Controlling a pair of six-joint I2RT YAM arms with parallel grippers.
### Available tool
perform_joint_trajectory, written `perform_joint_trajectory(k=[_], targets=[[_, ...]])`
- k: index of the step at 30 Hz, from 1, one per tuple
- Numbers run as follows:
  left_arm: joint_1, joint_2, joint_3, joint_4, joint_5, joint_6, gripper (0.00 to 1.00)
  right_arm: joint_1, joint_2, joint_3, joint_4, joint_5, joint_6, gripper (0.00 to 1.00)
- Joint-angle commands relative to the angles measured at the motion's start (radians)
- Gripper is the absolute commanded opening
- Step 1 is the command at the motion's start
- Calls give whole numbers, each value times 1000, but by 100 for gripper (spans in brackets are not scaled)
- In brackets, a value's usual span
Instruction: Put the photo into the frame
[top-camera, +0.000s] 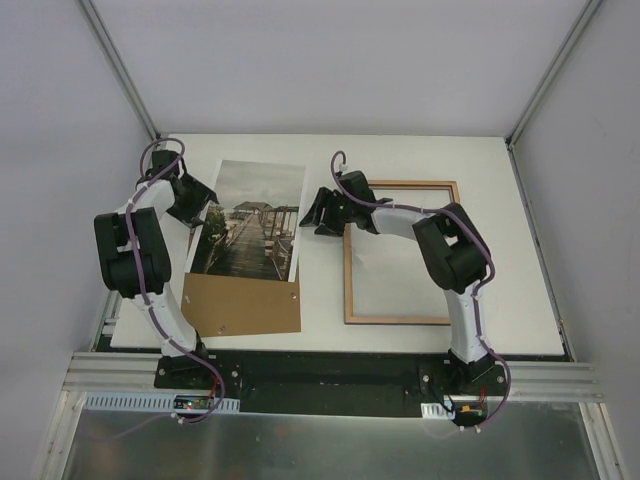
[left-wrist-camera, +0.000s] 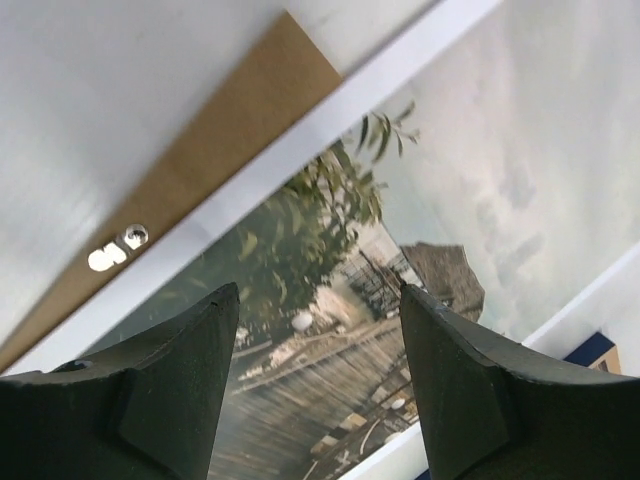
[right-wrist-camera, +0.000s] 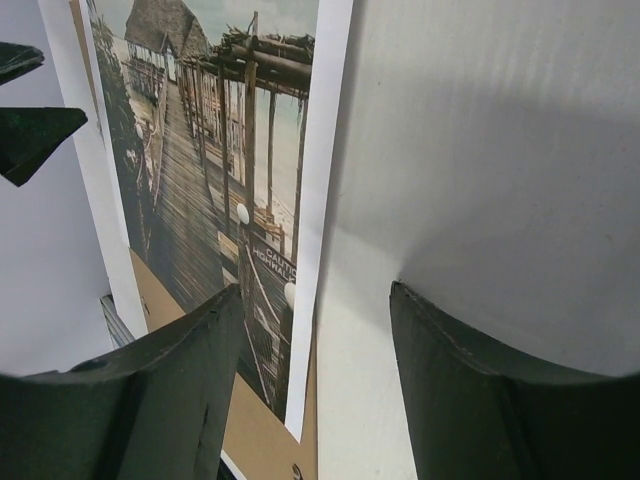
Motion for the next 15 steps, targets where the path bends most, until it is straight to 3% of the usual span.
perform_joint_trajectory(k=[1, 15], targets=[[39, 68, 88, -26, 54, 35, 64, 19, 22, 48, 48, 30, 49, 63], [65, 192, 183, -27, 44, 38, 63, 41, 85, 71, 109, 59, 97, 63]])
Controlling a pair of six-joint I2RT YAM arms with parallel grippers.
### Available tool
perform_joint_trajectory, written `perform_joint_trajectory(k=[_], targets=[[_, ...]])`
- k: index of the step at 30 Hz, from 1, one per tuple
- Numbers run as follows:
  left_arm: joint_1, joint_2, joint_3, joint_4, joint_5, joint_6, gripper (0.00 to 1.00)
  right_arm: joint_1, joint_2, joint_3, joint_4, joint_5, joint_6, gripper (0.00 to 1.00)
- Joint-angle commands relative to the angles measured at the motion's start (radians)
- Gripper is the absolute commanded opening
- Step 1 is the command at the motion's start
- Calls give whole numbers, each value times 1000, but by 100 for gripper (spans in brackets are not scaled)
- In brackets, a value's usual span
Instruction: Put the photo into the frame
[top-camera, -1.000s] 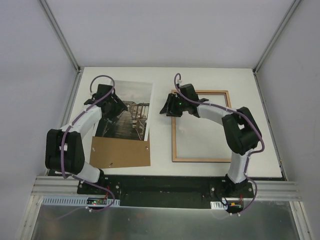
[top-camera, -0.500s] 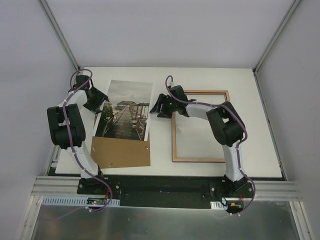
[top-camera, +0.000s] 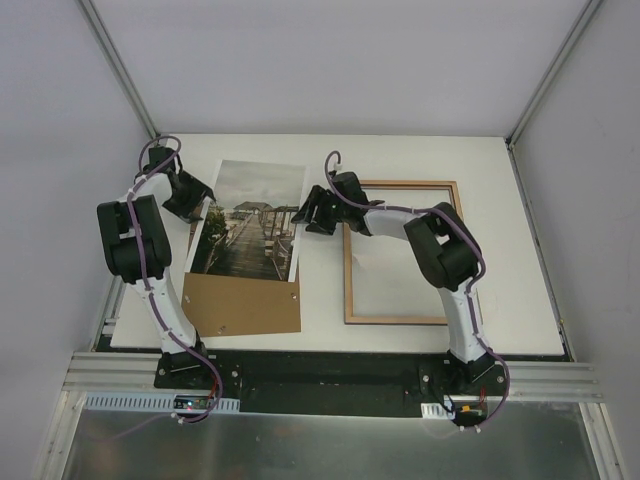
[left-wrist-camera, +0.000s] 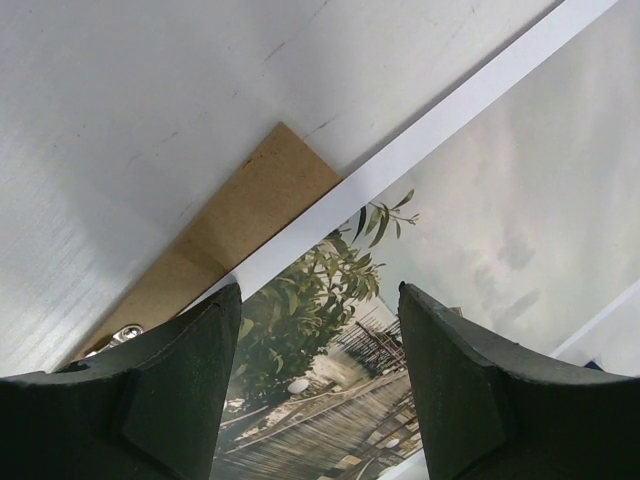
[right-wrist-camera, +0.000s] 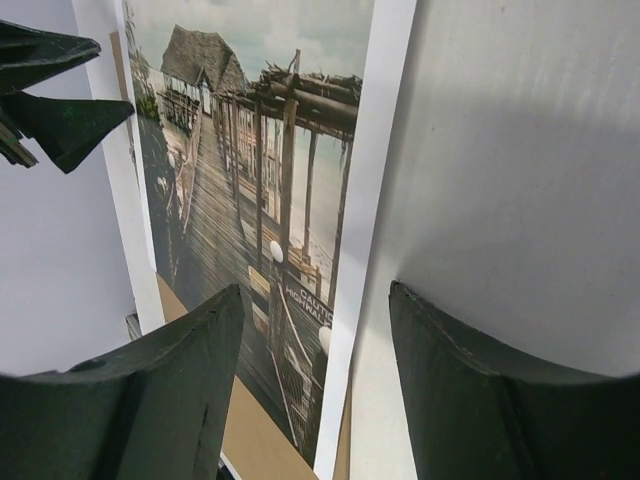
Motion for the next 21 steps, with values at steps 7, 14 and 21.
perform_joint_trajectory(k=[7, 14, 21], targets=[[10, 57, 39, -20, 23, 10, 63, 16, 70, 70, 53, 5, 43, 63], [10, 68, 30, -20, 33, 10, 63, 16, 84, 58, 163, -46, 99, 62], [10, 63, 30, -20, 46, 14, 63, 16, 52, 33, 237, -64, 116, 50]])
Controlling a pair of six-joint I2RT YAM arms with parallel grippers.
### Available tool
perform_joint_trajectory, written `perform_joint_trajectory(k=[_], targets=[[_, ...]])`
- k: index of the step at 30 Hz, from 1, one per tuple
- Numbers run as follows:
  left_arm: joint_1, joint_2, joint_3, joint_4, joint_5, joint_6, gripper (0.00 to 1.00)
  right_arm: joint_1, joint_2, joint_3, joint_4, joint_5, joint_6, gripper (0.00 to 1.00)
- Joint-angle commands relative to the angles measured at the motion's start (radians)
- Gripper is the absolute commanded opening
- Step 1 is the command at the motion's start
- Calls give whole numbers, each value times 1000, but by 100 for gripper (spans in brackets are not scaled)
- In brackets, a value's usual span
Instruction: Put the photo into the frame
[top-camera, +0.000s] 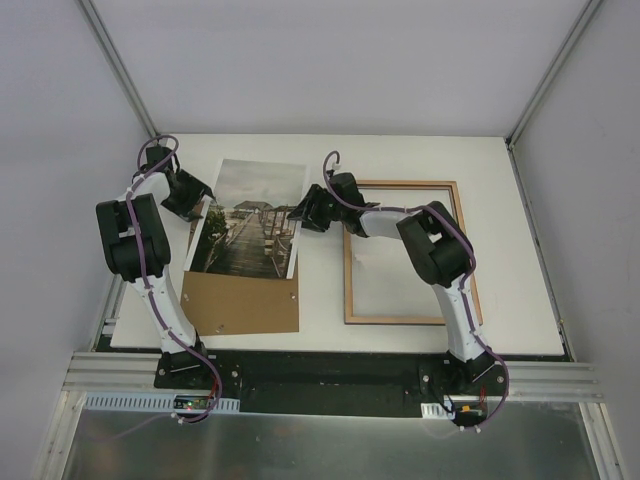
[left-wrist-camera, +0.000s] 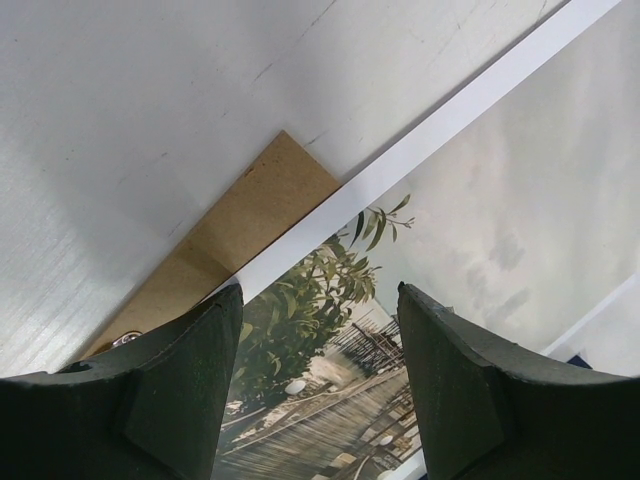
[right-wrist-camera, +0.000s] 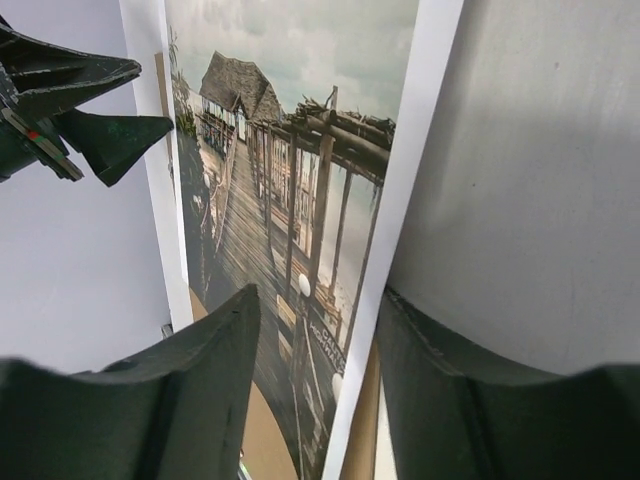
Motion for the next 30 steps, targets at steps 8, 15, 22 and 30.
perform_joint_trajectory(k=[8, 15, 22, 30], targets=[[1, -1, 9, -21, 51, 28, 63, 8, -6, 31, 112, -56, 29, 22], [-2, -122, 1, -22, 97, 38, 65, 8, -67, 81, -12, -38, -87, 1], [-38, -332, -66, -24, 112, 50, 66, 6, -251, 64, -196, 33, -262, 1], [-147, -544, -191, -22, 94, 53, 67, -43, -555, 61, -542, 116, -411, 1]])
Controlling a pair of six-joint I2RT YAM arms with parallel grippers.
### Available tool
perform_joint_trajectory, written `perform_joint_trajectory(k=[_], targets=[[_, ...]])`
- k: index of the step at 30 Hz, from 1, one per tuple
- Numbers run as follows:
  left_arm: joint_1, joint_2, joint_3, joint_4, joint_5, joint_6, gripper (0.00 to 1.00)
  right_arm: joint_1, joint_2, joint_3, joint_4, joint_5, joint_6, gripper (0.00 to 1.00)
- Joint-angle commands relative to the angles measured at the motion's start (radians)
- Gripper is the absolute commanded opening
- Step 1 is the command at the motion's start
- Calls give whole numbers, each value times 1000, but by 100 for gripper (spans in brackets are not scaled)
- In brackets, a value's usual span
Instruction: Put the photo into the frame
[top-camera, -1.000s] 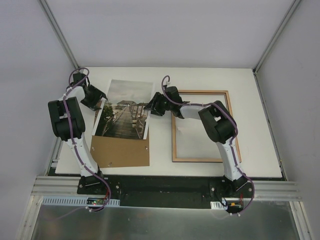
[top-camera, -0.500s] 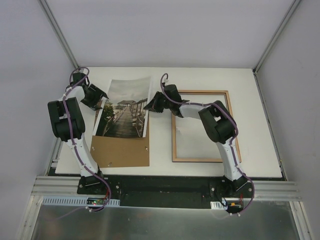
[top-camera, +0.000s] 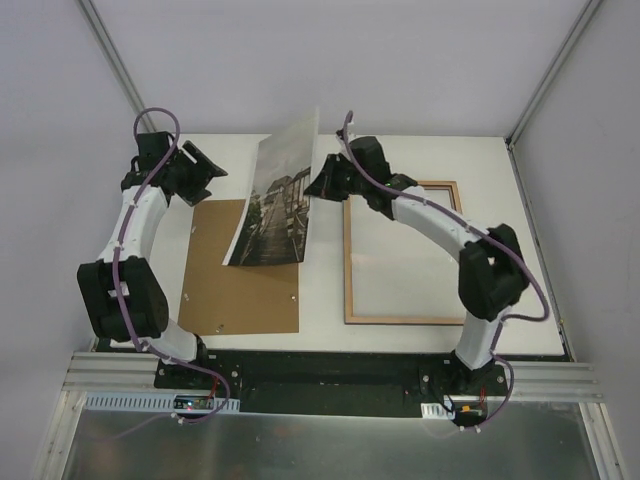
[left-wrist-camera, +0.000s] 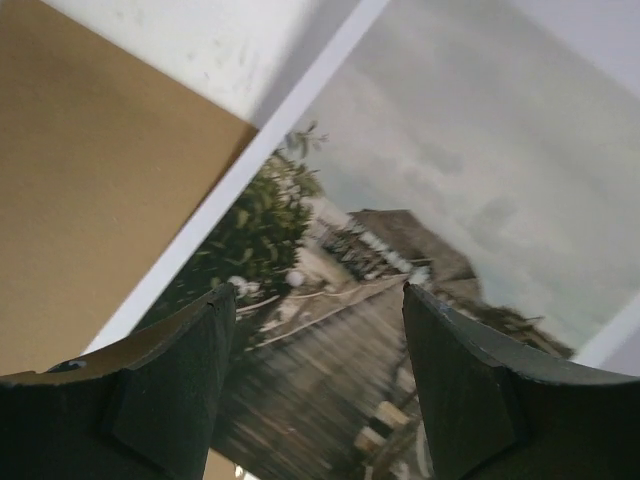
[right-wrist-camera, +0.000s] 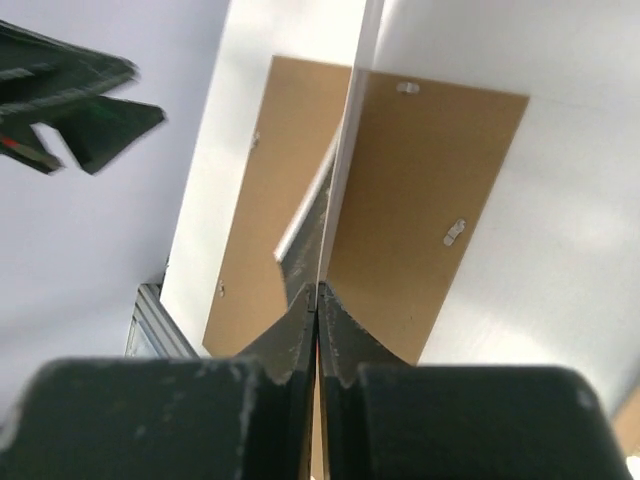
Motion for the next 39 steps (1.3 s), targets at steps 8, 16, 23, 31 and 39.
perform_joint_trajectory(k=[8, 16, 23, 31, 39], targets=[[-248, -188, -179, 8, -63, -14, 66, -147, -563, 75, -679, 197, -326, 1], [-458, -173, -194, 19, -152, -93, 66, -201, -767, 173, -1142, 523, -461, 1], [-564, -104, -171, 19, -148, -113, 67, -199, -729, 268, -1368, 742, -498, 1], [-575, -102, -171, 19, -152, -90, 67, -133, -491, 443, -1475, 886, -540, 1], [-573, -84, -168, 16, -146, -64, 67, -47, -186, 533, -1521, 992, -534, 1]])
